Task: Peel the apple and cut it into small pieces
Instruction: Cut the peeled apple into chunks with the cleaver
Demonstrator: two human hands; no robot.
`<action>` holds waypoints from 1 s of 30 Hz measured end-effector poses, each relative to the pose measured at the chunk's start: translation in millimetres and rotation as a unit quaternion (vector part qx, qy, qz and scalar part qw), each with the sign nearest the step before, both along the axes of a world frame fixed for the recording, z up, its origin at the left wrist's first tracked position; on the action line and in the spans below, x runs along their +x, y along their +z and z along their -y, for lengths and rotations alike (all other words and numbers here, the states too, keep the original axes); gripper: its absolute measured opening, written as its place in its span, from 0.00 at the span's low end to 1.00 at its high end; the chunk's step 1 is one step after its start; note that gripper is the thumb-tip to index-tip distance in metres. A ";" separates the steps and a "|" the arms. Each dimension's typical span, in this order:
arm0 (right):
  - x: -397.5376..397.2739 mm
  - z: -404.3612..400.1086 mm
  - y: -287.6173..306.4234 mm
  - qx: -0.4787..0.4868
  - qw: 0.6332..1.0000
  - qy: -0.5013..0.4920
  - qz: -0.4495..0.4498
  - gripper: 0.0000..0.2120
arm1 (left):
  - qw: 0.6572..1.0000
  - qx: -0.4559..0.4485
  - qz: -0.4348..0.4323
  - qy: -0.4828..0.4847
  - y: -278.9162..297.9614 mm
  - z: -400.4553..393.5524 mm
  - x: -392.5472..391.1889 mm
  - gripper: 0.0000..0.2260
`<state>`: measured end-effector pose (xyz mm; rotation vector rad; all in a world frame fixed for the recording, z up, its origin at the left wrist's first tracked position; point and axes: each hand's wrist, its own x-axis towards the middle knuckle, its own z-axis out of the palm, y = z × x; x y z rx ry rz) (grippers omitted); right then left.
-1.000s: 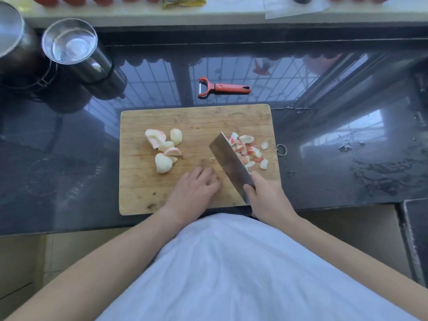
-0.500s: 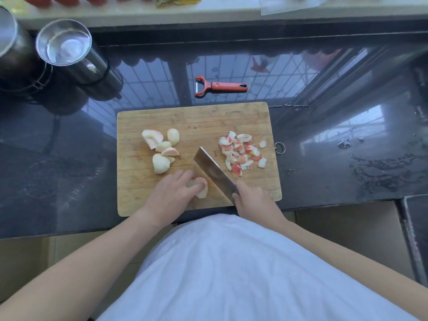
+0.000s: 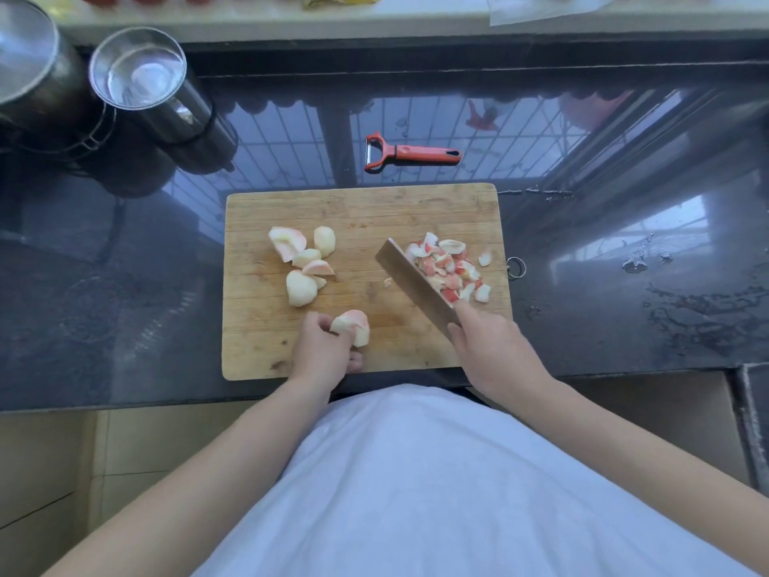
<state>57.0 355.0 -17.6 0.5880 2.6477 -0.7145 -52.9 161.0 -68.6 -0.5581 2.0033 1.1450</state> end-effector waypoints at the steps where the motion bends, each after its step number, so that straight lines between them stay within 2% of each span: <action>1: 0.2 4.5 1.1 -0.005 1.000 0.021 -0.003 0.08 | 1.000 0.010 -0.006 -0.007 -2.8 -5.0 1.3 0.05; 4: -0.4 19.6 -0.2 0.018 0.996 0.090 0.002 0.07 | 0.999 0.033 -0.001 -0.008 -6.0 -19.0 5.4 0.06; 7: -1.8 27.0 -2.1 0.063 0.990 0.124 0.013 0.01 | 0.999 0.033 -0.001 -0.008 -6.1 -26.3 8.2 0.09; 9: -2.2 26.8 -3.5 0.081 0.987 0.138 0.013 0.06 | 0.999 0.030 0.008 -0.008 -7.9 -26.8 8.0 0.09; 15: -0.7 27.4 -8.8 0.104 0.980 0.167 0.015 0.10 | 0.999 0.002 -0.008 -0.047 -6.2 -27.0 4.7 0.10; 19: -1.1 24.3 -16.8 0.127 0.969 0.208 0.023 0.13 | 0.998 0.026 -0.012 -0.052 -11.4 -26.4 3.3 0.07; 24: -3.5 19.9 -19.8 0.116 0.967 0.224 0.023 0.08 | 0.997 0.030 -0.026 -0.069 -11.2 -26.6 1.2 0.08; 27: -3.9 15.6 -15.3 0.114 0.965 0.231 0.040 0.11 | 0.995 0.017 -0.027 -0.090 -14.4 -25.3 -0.9 0.08; 30: -3.9 11.6 -9.6 0.113 0.964 0.232 0.062 0.10 | 0.996 0.014 -0.009 -0.085 -15.6 -25.1 -4.1 0.07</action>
